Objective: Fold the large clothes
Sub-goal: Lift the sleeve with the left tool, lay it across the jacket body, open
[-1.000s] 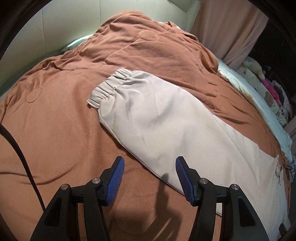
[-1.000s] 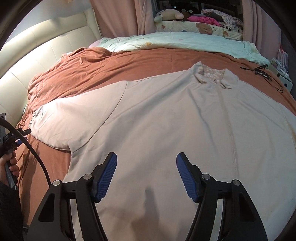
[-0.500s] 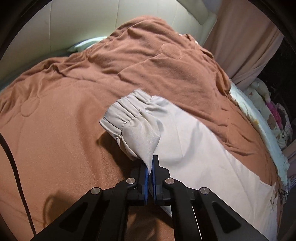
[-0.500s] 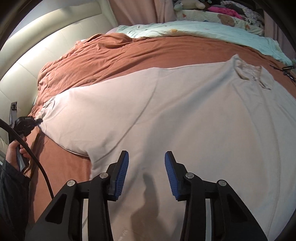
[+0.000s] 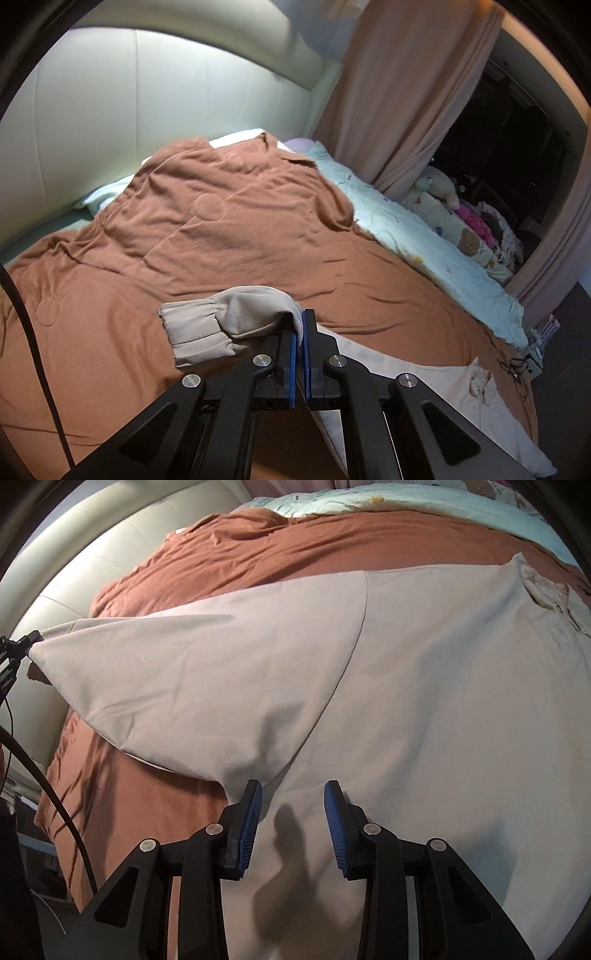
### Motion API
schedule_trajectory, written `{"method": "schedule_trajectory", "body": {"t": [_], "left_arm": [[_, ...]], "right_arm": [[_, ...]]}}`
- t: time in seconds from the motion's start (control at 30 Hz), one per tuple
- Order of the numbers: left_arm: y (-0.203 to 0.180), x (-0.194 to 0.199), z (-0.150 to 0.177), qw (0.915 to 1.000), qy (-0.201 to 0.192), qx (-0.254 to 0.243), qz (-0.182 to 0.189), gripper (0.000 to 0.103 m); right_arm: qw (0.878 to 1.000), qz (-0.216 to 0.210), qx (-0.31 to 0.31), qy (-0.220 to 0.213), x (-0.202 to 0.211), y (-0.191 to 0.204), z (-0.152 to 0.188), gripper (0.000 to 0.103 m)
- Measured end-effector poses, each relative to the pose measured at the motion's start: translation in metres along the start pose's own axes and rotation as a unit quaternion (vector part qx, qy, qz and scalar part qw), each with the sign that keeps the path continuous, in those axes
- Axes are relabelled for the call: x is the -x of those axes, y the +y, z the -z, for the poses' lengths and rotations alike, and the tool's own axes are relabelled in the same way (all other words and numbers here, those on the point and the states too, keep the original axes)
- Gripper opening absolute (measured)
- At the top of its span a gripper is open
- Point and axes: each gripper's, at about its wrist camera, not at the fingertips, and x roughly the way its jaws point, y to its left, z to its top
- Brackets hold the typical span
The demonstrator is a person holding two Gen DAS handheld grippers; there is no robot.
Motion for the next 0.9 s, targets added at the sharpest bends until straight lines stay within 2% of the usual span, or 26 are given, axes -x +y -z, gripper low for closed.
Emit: {"method": "schedule_trajectory", "body": {"t": [0.07,0.13,0.17,0.2,0.43,0.7,0.9], "left_arm": [[-0.026,0.013,-0.005,0.9997,-0.005,-0.013,0.02,0.002],[-0.052,0.025,-0.009,0.9989,-0.012,-0.027,0.037,0.002],[-0.066,0.031,-0.01,0.9983,-0.015,-0.035,0.045,0.002],[-0.081,0.037,-0.012,0.9976,-0.018,-0.044,0.051,0.002],[-0.185,0.071,-0.006,0.9891,-0.024,-0.107,0.098,0.002],[-0.293,0.086,0.029,0.9748,-0.002,-0.169,0.146,0.002],[-0.364,0.078,0.065,0.9614,0.021,-0.216,0.169,0.002]], "right_arm": [[1.0,0.003,-0.012,-0.015,0.019,-0.012,-0.002,0.035],[0.999,0.003,-0.017,-0.03,0.037,-0.019,-0.001,0.046],[0.999,0.005,-0.02,-0.041,0.047,-0.023,0.0,0.062],[0.998,0.011,-0.021,-0.054,0.059,-0.028,0.001,0.071],[0.994,0.033,-0.056,-0.083,0.115,-0.074,0.017,0.071],[0.988,0.052,-0.091,-0.115,0.191,-0.118,0.061,0.071],[0.98,0.063,-0.128,-0.138,0.245,-0.155,0.102,0.071]]}}
